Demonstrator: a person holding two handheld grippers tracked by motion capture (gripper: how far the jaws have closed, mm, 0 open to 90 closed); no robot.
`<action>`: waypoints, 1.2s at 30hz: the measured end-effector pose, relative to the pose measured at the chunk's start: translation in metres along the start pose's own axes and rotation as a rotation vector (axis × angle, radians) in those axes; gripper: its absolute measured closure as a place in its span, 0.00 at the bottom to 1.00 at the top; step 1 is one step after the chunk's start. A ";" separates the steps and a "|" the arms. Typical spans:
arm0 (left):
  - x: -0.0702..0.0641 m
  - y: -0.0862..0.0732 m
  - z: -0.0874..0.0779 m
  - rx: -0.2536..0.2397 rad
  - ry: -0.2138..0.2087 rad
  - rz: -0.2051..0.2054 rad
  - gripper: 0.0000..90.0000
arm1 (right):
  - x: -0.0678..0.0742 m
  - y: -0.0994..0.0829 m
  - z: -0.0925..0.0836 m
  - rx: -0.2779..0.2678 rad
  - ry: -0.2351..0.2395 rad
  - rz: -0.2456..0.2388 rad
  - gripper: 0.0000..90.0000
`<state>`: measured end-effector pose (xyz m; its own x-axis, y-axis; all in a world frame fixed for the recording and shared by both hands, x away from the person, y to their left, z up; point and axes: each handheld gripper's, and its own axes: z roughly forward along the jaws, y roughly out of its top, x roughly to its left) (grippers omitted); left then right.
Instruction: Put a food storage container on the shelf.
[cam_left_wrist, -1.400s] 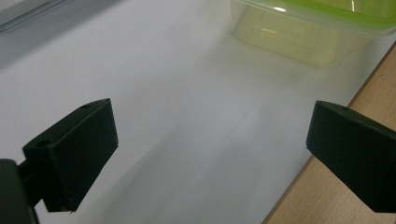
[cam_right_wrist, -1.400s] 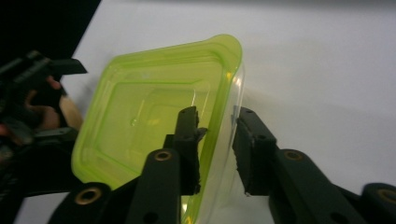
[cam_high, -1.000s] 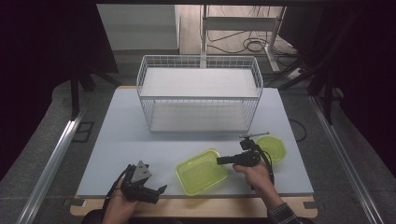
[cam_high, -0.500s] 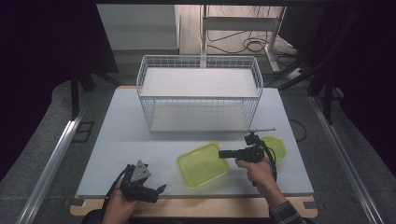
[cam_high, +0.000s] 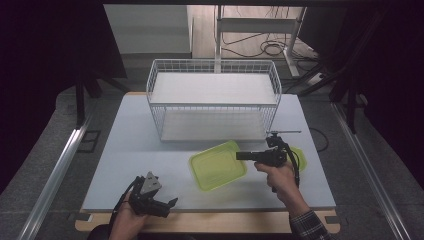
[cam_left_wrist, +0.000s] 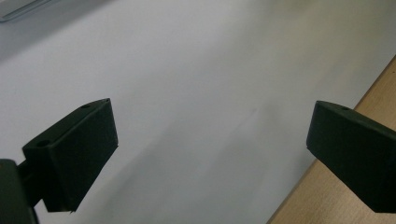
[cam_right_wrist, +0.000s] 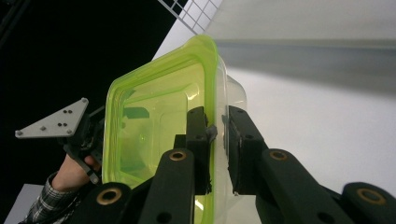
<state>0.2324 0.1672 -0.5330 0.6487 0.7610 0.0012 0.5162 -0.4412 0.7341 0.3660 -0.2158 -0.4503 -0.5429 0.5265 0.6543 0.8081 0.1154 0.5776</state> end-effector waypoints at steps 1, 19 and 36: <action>0.000 0.000 0.000 0.000 0.000 0.001 0.02 | 0.001 0.002 0.000 -0.003 0.000 -0.003 0.89; 0.000 0.000 0.001 0.011 -0.001 0.006 0.02 | 0.018 0.036 -0.019 -0.079 0.008 -0.025 0.89; -0.001 0.000 0.002 0.021 -0.001 0.012 0.02 | 0.033 0.066 -0.032 -0.136 0.015 -0.038 0.89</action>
<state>0.2329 0.1661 -0.5343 0.6553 0.7553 0.0096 0.5199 -0.4603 0.7196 0.3936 -0.2175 -0.3750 -0.5764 0.5115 0.6372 0.7492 0.0195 0.6621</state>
